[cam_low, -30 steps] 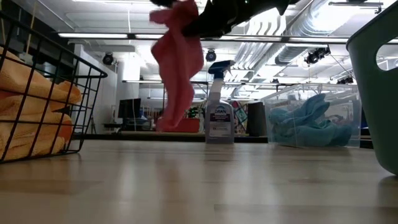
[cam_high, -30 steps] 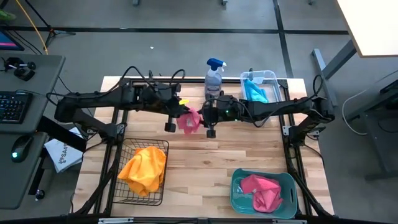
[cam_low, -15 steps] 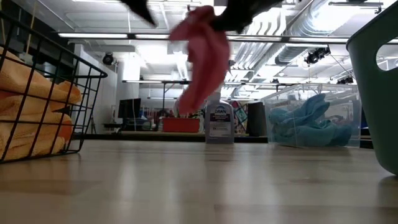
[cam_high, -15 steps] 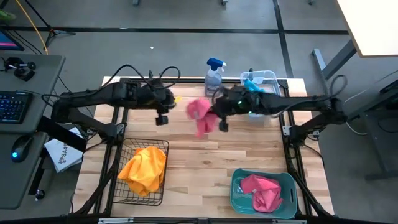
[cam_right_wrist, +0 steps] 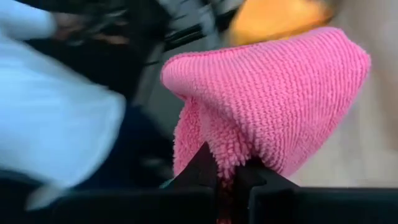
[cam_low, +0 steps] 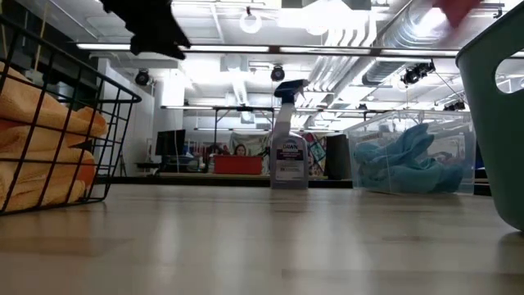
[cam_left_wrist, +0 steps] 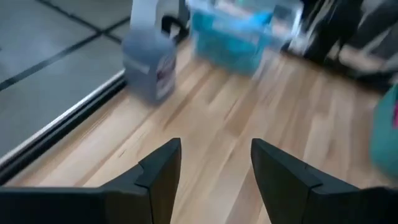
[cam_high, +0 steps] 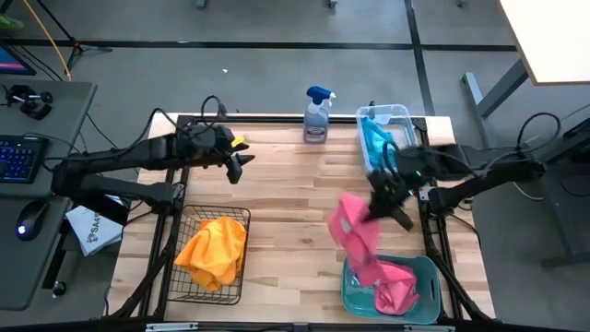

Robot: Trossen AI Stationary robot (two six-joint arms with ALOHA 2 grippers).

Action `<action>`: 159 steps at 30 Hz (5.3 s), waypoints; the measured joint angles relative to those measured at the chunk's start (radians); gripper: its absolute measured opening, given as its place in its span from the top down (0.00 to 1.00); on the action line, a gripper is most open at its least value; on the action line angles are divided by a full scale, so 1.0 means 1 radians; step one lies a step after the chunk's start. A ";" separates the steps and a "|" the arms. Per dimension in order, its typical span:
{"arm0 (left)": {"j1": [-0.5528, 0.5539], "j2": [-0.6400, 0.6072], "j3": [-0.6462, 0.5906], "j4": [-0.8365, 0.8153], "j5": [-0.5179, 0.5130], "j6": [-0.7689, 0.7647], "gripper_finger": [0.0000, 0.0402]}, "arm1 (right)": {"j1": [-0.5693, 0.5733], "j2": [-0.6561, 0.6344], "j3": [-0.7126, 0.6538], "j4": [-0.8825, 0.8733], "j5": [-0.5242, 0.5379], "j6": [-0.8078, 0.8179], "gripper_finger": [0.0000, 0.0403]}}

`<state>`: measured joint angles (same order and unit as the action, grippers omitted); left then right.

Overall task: Sort microfiber towel by color & place in baskets
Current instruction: Put the pink microfiber towel into the green bin, then return to Home Position

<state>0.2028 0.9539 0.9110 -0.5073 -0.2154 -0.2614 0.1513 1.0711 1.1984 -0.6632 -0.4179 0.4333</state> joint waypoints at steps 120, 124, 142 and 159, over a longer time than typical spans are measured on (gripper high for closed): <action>-0.051 -0.557 -0.897 1.113 0.022 -0.321 1.00 | -0.298 -0.487 -0.618 0.382 0.241 0.101 1.00; -0.051 -0.555 -0.897 1.105 0.022 -0.303 1.00 | -0.309 -0.531 -0.852 0.739 0.223 0.155 1.00; -0.051 -0.555 -0.897 1.074 0.026 -0.311 1.00 | -0.166 -0.543 -1.185 1.168 0.277 0.193 1.00; -0.050 -0.835 -0.897 0.560 0.079 -0.297 1.00 | -0.149 -0.645 -1.184 0.816 0.282 0.188 1.00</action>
<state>0.1529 0.1187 0.0135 0.0530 -0.1363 -0.5587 0.0021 0.4264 0.0139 0.1524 -0.1356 0.6208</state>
